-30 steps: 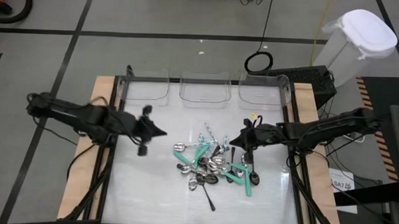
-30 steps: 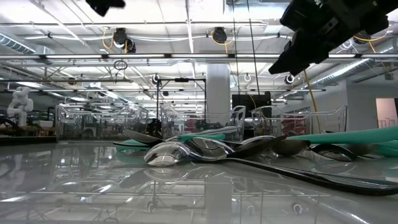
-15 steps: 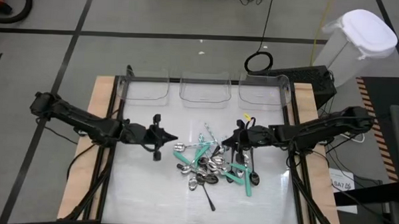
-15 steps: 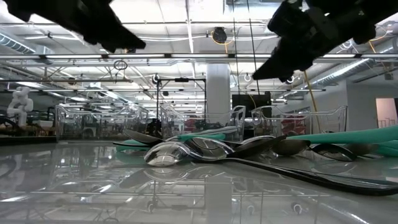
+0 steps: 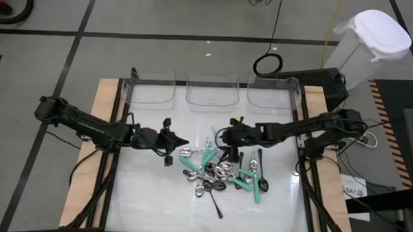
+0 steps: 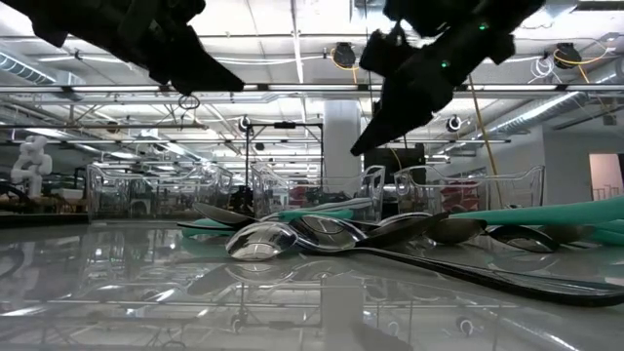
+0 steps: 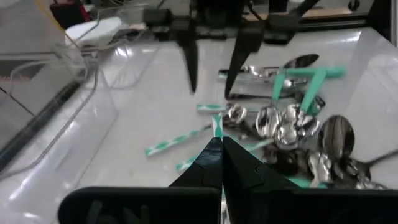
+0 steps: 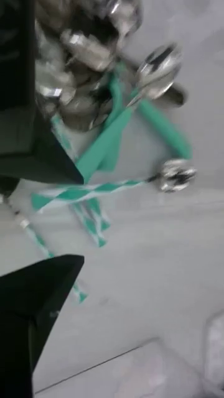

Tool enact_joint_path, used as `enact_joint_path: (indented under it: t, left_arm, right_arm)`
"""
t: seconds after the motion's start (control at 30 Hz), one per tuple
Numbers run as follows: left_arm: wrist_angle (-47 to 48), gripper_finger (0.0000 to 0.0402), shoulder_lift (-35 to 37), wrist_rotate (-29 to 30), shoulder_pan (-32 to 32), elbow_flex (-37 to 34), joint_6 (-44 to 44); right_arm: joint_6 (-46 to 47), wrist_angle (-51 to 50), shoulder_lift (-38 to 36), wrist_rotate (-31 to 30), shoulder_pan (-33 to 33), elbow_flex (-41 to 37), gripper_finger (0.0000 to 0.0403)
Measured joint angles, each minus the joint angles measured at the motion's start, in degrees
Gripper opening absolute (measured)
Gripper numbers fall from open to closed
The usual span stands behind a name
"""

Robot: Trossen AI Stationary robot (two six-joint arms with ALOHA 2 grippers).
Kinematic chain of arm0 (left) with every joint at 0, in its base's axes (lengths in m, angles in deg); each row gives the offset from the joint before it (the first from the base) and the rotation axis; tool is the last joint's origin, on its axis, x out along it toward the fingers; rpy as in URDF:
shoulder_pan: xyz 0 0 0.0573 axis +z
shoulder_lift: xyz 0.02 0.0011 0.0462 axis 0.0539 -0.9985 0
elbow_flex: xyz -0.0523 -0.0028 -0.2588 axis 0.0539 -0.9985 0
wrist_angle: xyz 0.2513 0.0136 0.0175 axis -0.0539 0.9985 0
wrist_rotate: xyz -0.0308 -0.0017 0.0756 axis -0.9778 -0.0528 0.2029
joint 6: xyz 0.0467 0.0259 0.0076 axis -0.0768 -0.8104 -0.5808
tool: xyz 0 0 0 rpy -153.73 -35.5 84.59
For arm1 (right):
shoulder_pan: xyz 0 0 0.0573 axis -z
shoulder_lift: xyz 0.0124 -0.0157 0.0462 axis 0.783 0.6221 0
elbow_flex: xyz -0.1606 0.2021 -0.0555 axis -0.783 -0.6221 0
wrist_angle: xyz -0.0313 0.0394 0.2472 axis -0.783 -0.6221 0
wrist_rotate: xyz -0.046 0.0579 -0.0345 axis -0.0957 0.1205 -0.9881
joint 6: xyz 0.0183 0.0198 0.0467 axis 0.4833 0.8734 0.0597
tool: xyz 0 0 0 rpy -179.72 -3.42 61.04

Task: Sort silverware by color (type)
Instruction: Put the green patterned spoon into the right transparent bin

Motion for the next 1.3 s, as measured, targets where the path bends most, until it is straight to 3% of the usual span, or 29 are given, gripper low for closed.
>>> enact_joint_path:
  t: [0.13, 0.33, 0.7, 1.3]
  left_arm:
    - [-0.11, 0.0001, -0.67, -0.12, -0.02, -0.03, 0.20]
    - [-0.33, 0.0001, -0.66, -0.13, -0.37, -0.11, -0.02]
    - [-0.31, 0.0001, -0.66, -0.15, -0.37, -0.11, -0.04]
    - [-0.33, 0.0001, -0.66, -0.15, -0.33, -0.11, -0.09]
  right_arm:
    - [-0.54, 0.00, 2.33, 6.20, 0.88, 0.75, 0.0233]
    - [-1.64, -0.04, 4.68, 6.11, 0.94, 0.90, 0.0243]
    - [-2.62, 0.31, 9.12, 6.09, 2.29, 0.88, 0.0225]
    - [-2.77, 0.35, 9.08, 7.77, 3.12, 0.88, 0.0092]
